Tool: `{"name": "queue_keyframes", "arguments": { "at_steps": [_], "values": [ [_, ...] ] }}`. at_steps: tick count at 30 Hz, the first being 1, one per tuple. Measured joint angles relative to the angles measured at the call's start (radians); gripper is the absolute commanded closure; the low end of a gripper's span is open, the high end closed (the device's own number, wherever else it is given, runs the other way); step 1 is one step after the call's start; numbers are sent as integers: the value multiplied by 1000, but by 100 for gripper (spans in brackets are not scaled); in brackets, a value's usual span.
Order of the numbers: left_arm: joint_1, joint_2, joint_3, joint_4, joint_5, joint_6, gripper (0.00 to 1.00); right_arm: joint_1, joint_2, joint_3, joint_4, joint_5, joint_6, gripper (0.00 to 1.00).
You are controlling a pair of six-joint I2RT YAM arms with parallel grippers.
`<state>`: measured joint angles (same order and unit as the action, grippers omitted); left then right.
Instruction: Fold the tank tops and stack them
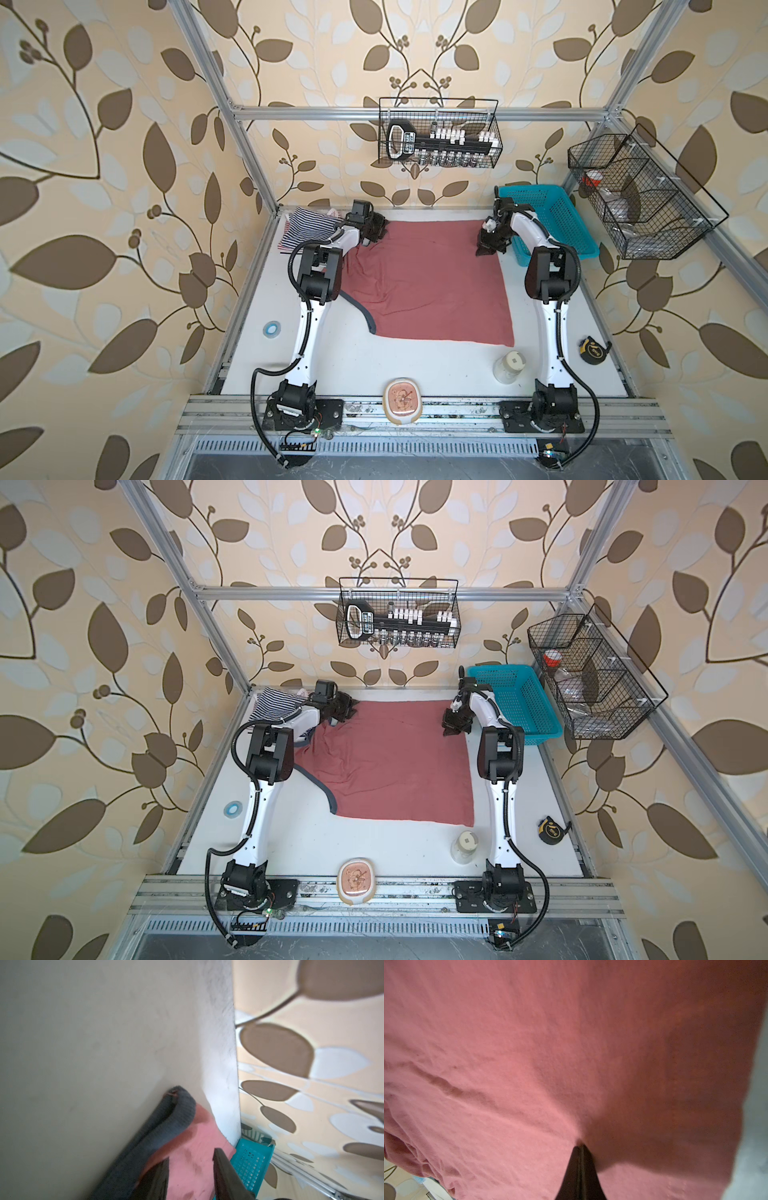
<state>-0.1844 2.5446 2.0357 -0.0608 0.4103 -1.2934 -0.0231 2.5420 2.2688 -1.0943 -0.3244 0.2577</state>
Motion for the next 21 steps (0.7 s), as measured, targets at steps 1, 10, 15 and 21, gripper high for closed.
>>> {"name": "queue_keyframes", "arguments": {
  "at_steps": [1,10,15,21],
  "values": [
    [0,-11,-13,-3,5,3,56,-2,-6,-11,10,0,-2,100],
    [-11,-245,-122,-111,16,136,40,-12,-229,-341,140,1,-55,91],
    [-27,-496,-165,-240,9,289,41,0,-481,-531,171,5,-93,77],
    [-52,-782,-257,-522,-34,531,51,8,-785,-793,151,124,-126,68]
  ]
}}
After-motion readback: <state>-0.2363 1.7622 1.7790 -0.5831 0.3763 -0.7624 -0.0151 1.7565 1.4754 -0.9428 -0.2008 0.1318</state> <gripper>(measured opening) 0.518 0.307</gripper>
